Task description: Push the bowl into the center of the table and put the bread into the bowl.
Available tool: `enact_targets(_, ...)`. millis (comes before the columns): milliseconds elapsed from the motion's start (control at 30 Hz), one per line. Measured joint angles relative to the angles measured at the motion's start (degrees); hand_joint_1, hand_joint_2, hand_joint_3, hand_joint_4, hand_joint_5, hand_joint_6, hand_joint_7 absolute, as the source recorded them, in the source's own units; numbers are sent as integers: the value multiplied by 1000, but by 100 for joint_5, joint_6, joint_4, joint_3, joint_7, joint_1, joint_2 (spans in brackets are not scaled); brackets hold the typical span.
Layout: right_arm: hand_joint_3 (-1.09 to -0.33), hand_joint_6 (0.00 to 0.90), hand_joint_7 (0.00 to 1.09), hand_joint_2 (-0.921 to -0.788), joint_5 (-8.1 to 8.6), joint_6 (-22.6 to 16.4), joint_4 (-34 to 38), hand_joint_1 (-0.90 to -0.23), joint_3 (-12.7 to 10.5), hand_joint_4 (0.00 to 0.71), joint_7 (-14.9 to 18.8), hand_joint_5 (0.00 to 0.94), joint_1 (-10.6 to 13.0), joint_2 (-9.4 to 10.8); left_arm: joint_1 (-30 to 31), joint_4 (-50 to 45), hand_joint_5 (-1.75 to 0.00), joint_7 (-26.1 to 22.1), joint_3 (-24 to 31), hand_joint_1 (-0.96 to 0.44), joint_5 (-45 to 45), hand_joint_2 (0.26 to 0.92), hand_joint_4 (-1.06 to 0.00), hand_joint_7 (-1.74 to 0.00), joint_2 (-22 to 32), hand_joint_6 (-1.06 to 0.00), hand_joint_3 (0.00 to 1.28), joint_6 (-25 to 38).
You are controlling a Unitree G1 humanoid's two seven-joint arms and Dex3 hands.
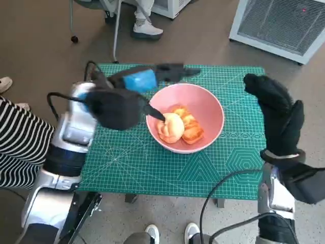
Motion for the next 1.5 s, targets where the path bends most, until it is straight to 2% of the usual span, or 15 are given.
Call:
enact_targets(100,-740,66,582,-921,-34,99,-156,-803,-25,215,-92,5,-32,-60,258,86,-22,210,414,-420,-601,879,-147,-33,-258,-267,45,-493)
enact_targets(267,-744,69,581,-921,-108,298,-405,-797,-27,211,-287,3,-149,-79,681,82,-25,560,849,-497,-1342,914,-177,-45,-796,-290,125,-1042)
enact_targets(400,-742,74,579,-921,-241,432,-587,-796,-25,213,-434,3,-292,-79,917,25,-21,672,933,-561,-1704,920,-181,-48,-1157,-282,239,-1119)
enact_targets(500,-744,78,579,-921,-274,494,-666,-802,-28,216,-528,4,-385,-79,1002,-32,-20,742,929,-602,-1743,921,-183,-46,-1311,-263,290,-1121)
enact_targets(767,-753,77,572,-921,-471,598,-743,-816,-13,219,-747,5,-602,-80,1075,-228,-10,1114,928,-655,-1700,921,-166,-49,-1547,-219,358,-1238)
enact_targets(800,-753,76,571,-921,-486,608,-744,-817,-5,217,-759,4,-622,-80,1085,-257,-12,1143,930,-658,-1713,921,-163,-194,-1573,-143,364,-1237)
enact_targets(833,-754,75,571,-921,-493,622,-746,-818,8,217,-766,3,-646,-80,1107,-311,-13,1187,932,-659,-1740,921,-161,-299,-1613,-91,368,-1234)
enact_targets(900,-753,76,572,-921,-494,650,-752,-822,24,216,-768,3,-674,-80,1142,-400,-14,1255,938,-660,-1766,921,-157,-392,-1686,-46,373,-1228)
enact_targets(1000,-751,77,573,-921,-492,693,-756,-826,51,216,-767,3,-698,-80,1185,-491,-14,1340,941,-657,-1798,921,-153,-460,-1781,-15,378,-1210)
enact_targets(1500,-738,88,583,-921,-450,854,-792,-830,105,203,-680,0,-708,-159,1270,-596,-11,1427,1001,-634,-2011,921,-141,-525,-1857,1,380,-1179)
